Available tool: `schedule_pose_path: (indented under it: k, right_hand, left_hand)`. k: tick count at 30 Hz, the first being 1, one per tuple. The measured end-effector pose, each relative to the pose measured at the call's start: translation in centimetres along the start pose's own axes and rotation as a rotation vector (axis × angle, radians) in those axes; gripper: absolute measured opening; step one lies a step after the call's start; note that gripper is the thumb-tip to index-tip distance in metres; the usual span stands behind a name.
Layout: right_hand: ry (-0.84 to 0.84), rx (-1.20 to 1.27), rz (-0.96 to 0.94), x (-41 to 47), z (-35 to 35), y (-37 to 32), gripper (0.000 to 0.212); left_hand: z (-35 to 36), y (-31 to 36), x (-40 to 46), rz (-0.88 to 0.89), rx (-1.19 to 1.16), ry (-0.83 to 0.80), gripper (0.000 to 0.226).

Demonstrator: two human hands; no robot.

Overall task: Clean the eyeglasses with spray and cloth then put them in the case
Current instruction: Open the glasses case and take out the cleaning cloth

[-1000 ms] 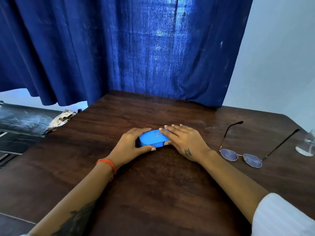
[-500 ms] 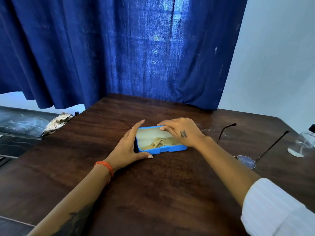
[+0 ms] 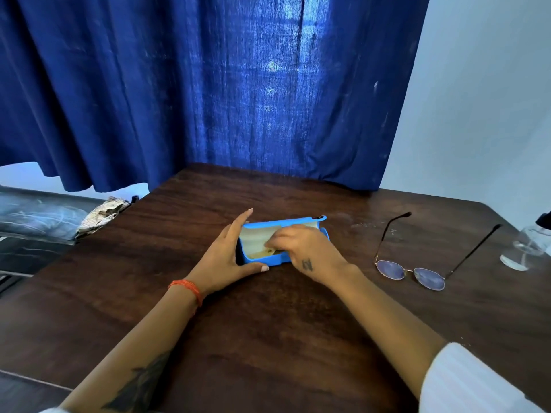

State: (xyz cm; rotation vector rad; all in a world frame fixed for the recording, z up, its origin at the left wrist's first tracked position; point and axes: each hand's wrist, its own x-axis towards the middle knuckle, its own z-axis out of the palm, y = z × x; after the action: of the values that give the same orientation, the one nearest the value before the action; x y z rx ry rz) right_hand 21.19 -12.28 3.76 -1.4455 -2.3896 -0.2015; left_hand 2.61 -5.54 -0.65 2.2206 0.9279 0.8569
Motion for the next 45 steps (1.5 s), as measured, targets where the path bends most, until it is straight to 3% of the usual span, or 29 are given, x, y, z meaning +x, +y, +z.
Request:
schedule_pose_path:
  k: [3, 8, 11, 15, 21, 26, 29, 32, 34, 38, 40, 42, 45]
  right_hand:
    - [-0.199, -0.023, 0.122, 1.5, -0.2, 0.6, 0.049]
    - [-0.235, -0.171, 0.131, 2.6, -0.6, 0.7, 0.029]
    - [-0.134, -0.084, 0.151, 1.8, -0.9, 0.6, 0.021]
    - [0.147, 0.142, 0.176, 0.4, -3.5, 0.4, 0.013]
    - [0.424, 0.508, 0.324, -3.9, -7.0, -0.4, 0.009]
    - [0.460, 0.710, 0.467, -9.1, -6.4, -0.4, 0.013]
    - [0.471, 0.909, 0.612, -11.8, -5.2, -0.2, 0.012]
    - [0.488, 1.181, 0.714, -13.5, -4.6, -0.3, 0.011]
    - [0.490, 1.223, 0.768, -13.9, -4.5, -0.3, 0.021]
    - [0.469, 1.134, 0.741, -13.8, -4.6, -0.7, 0.029]
    - [0.478, 1.059, 0.721, -13.7, -4.8, -1.0, 0.028]
    - [0.481, 0.957, 0.713, -13.9, -5.2, -1.2, 0.026]
    - [0.448, 0.854, 0.679, -14.4, -6.2, -1.2, 0.018]
  left_hand:
    - [0.0, 0.1, 0.1, -0.003, 0.007, -0.007, 0.106]
    - [0.0, 0.0, 0.1, -0.010, 0.019, -0.014, 0.105]
    - [0.0, 0.0, 0.1, -0.002, 0.023, -0.004, 0.102]
    - [-0.2, 0.2, -0.2, -0.006, 0.027, 0.031, 0.096]
    - [-0.3, 0.7, -0.6, 0.049, 0.133, 0.070, 0.083]
    - [-0.2, 1.4, -1.2, 0.093, 0.243, 0.082, 0.092]
    - [0.2, 2.6, -2.1, 0.251, 0.376, 0.253, 0.083]
    - [1.2, 4.9, -3.3, 0.378, 0.352, 0.421, 0.067]
    - [2.8, 7.0, -4.2, 0.371, 0.242, 0.371, 0.061]
    - [6.3, 12.4, -4.7, 0.156, -0.155, 0.034, 0.068]
    - [7.5, 14.2, -4.3, 0.093, -0.149, -0.088, 0.085]
    - [8.4, 15.3, -4.1, 0.105, -0.083, -0.105, 0.089]
    - [8.6, 16.2, -3.9, 0.151, -0.028, -0.070, 0.062]
